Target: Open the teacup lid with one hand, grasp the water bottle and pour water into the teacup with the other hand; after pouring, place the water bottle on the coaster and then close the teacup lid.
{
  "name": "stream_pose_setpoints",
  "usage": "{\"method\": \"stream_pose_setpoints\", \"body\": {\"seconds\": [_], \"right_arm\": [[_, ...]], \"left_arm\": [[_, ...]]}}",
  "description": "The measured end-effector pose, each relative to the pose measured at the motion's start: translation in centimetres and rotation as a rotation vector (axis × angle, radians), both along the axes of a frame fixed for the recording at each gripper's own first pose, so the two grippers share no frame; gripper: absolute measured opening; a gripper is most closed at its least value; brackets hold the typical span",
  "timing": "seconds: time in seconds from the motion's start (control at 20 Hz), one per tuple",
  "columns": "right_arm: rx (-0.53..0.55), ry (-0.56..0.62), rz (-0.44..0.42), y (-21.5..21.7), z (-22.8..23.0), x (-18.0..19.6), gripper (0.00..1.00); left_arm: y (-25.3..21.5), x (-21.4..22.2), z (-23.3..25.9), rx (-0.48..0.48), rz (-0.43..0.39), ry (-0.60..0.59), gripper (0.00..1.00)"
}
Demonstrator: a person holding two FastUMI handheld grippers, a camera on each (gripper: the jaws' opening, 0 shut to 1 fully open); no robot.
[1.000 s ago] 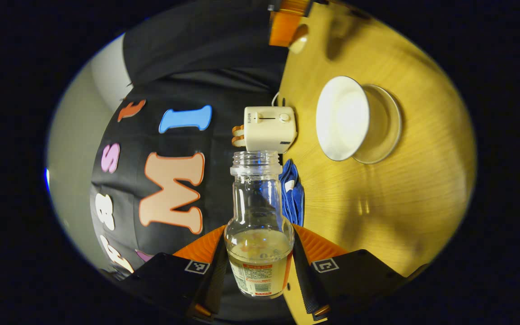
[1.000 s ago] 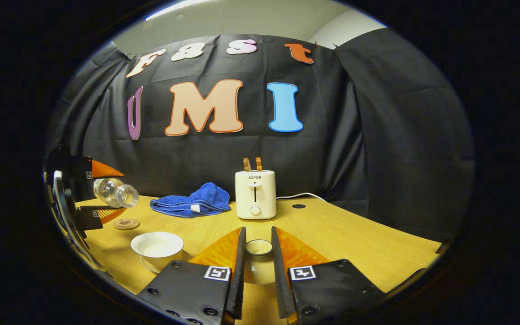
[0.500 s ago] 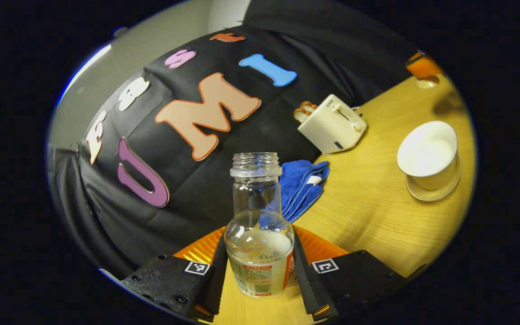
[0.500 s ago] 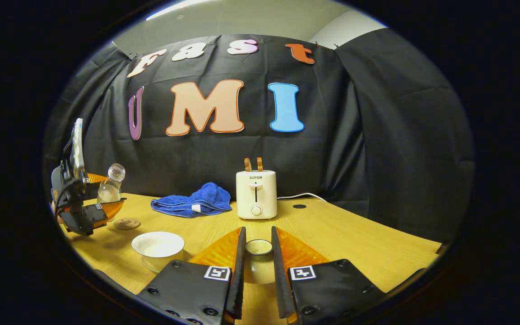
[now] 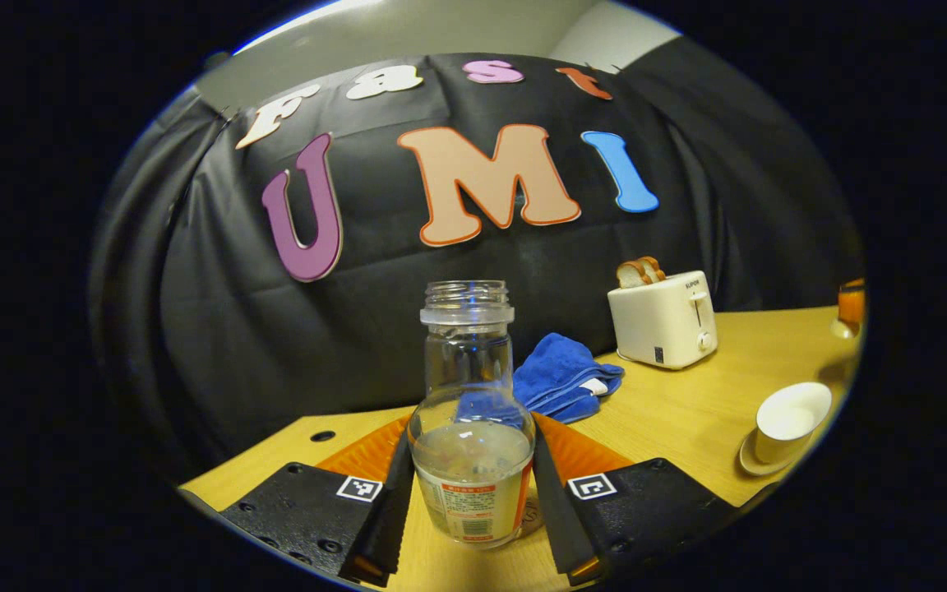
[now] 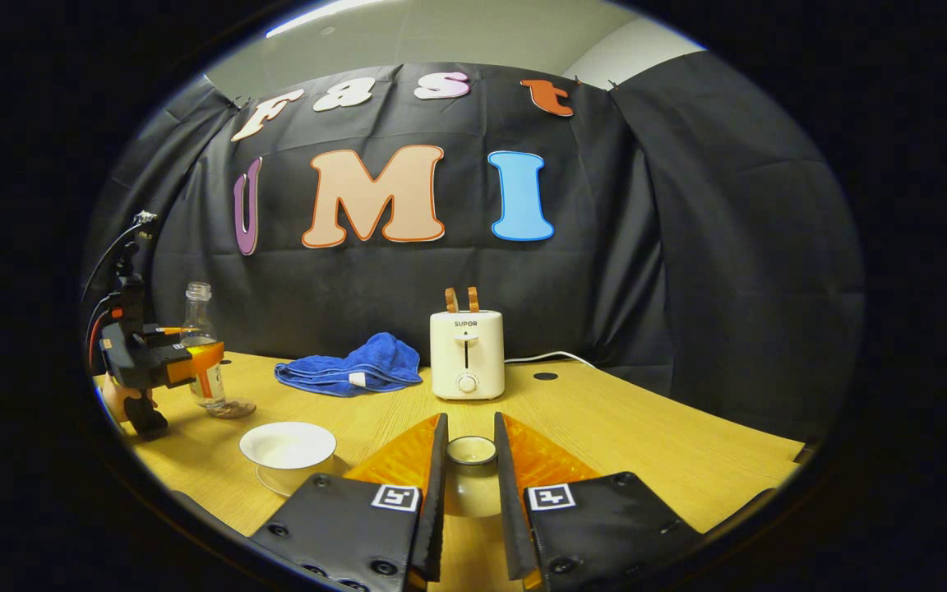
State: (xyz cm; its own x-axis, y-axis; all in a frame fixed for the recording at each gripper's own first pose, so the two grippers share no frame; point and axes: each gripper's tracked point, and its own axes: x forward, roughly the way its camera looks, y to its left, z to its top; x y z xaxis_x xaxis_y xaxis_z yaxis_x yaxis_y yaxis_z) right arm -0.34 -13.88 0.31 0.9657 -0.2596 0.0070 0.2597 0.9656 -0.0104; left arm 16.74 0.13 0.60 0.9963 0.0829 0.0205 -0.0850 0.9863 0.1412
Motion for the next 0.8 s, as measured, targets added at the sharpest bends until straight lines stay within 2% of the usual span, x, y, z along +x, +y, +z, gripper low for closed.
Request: {"method": "stream_pose_setpoints", "body": {"seconds": [0.2,0.5,0.8], "right_arm": [[0.000,0.000,0.000,0.0,0.0,0.0,0.34],[0.000,0.000,0.000,0.0,-0.1,0.0,0.34],[0.000,0.000,0.000,0.0,0.0,0.0,0.34]], "left_arm": [[1.0,0.2,-0.4,-0.094,-0.005,0.000,0.67],[0.2,1.4,-0.5,-0.097,-0.035,-0.003,0.67],[0.3,1.8,-0.6,-0.105,-0.024,-0.012,0.68]]}}
